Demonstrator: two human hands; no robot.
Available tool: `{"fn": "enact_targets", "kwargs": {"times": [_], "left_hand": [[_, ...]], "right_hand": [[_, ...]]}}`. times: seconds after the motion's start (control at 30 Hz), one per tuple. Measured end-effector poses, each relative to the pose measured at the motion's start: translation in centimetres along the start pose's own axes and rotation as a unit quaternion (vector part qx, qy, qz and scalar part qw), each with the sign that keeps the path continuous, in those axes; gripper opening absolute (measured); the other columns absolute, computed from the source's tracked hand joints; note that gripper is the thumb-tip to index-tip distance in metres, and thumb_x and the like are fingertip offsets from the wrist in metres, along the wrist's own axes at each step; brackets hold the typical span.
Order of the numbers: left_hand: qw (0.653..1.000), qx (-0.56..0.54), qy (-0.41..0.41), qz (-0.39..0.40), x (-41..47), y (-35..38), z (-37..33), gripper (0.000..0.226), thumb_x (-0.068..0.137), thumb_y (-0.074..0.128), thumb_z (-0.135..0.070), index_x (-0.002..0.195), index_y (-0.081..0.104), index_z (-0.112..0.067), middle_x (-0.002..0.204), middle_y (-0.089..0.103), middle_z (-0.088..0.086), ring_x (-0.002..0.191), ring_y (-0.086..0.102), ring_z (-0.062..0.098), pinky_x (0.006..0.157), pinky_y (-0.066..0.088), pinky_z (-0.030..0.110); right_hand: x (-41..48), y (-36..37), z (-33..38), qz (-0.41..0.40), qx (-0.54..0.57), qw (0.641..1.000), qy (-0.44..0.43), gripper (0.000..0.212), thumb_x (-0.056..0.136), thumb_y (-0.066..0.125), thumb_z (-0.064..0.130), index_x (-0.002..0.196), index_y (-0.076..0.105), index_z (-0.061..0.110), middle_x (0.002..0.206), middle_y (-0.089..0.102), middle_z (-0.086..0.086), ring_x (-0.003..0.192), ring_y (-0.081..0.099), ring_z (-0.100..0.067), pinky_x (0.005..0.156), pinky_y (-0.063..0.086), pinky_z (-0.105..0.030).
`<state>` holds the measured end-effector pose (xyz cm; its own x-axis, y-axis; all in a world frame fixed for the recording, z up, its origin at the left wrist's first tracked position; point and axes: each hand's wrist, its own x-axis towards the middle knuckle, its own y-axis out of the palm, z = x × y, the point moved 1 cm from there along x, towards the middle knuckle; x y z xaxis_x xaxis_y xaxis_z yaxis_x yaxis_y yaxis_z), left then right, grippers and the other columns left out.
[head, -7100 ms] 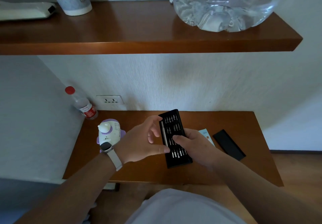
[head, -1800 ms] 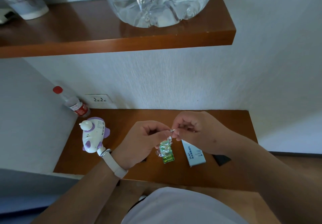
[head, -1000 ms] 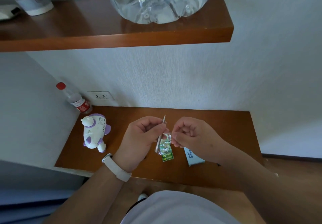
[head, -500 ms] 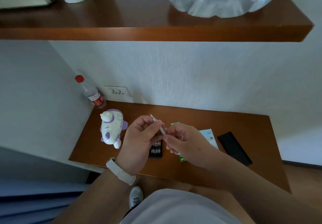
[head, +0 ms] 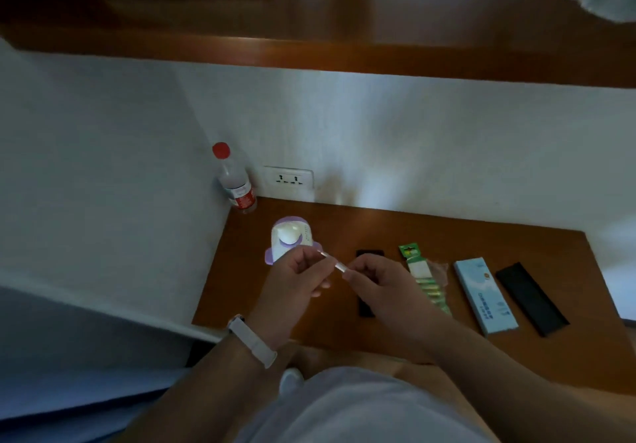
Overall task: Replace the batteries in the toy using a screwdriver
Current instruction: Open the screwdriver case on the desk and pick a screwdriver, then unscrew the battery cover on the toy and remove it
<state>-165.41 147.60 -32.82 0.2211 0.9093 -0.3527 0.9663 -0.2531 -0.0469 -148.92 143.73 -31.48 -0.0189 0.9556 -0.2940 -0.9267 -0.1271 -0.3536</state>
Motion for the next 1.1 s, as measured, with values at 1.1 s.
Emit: {"fn": "enact_targets", "kwargs": {"times": [1.1], "left_hand": [[0.965, -0.074, -0.243, 0.064, 12.0, -9.1, 8.0, 0.042, 0.096, 0.059, -0.045, 0.131, 0.053, -0.022, 0.119, 0.067, 0.004, 0.107, 0.065, 0.021, 0.076, 0.053, 0.037]], "right_hand": [[12.2, 7.0, -3.3, -0.123, 0.294, 0.927, 0.198, 0.024, 0.098, 0.047, 0.016, 0.077, 0.056, 0.011, 0.060, 0.051, -0.001, 0.054, 0.043, -0.015, 0.056, 0.035, -0.032]]}}
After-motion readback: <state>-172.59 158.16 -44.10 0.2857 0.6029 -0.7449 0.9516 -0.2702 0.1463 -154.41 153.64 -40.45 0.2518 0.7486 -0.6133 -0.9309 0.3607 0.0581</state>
